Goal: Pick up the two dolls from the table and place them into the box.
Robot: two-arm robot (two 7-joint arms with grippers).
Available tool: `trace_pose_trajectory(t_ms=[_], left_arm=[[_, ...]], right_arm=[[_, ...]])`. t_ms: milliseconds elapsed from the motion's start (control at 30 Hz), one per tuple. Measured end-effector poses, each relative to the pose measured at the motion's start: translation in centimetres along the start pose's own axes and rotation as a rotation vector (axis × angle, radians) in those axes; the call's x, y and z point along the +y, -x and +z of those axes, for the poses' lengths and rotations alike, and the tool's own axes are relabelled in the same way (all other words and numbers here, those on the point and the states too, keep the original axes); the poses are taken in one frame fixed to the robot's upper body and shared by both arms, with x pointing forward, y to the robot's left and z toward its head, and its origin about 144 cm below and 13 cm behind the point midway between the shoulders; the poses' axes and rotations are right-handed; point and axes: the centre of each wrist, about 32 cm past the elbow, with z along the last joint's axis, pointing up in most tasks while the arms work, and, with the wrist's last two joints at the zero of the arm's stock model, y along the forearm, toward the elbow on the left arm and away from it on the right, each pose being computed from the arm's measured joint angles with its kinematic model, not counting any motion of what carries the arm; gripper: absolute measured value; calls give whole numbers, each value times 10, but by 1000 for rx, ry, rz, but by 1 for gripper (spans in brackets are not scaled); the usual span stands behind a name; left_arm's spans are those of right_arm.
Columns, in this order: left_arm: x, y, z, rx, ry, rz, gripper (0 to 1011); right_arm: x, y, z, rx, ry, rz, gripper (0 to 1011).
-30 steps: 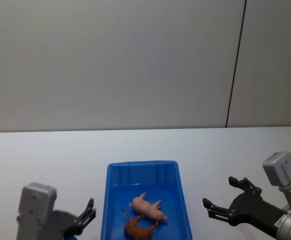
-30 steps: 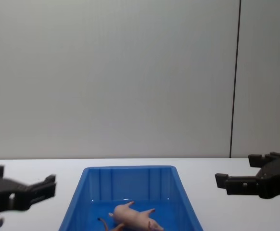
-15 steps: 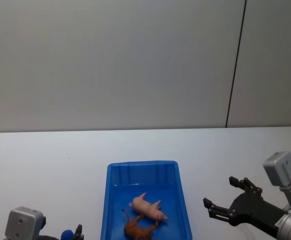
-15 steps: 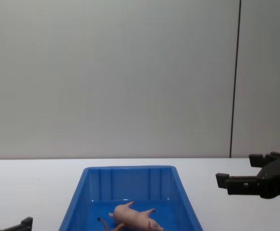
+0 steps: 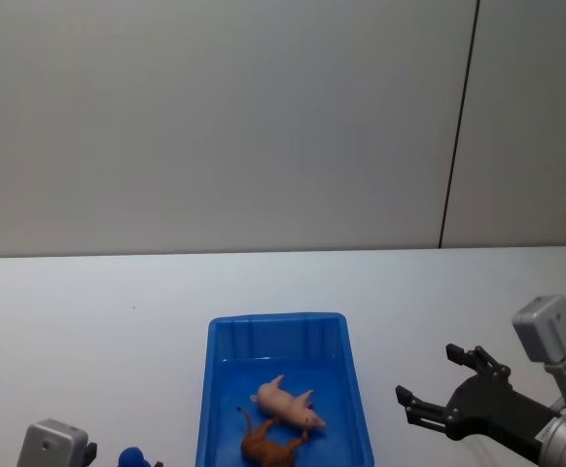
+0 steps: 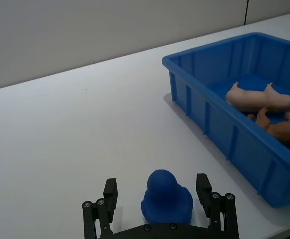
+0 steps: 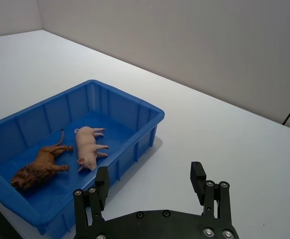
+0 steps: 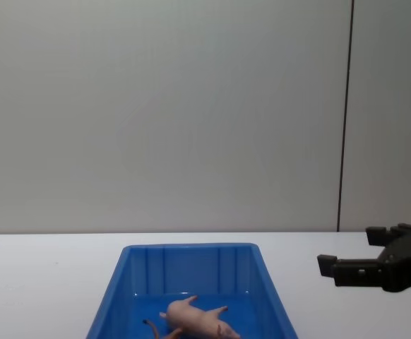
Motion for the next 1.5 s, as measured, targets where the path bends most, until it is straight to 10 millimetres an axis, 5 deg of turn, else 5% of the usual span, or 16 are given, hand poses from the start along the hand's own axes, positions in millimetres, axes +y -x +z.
trace_pose_trajectory(t_ms=[300, 733, 1500], left_arm=[[-6, -6, -9, -10, -37, -19, 940], [-12, -13, -9, -39, -41, -33, 577], [-46, 1, 53, -153, 199, -142, 426]], right_arm=[[0, 0, 0, 0, 0, 0, 1001], [0, 0, 0, 0, 0, 0, 1001], [0, 0, 0, 0, 0, 0, 1001]])
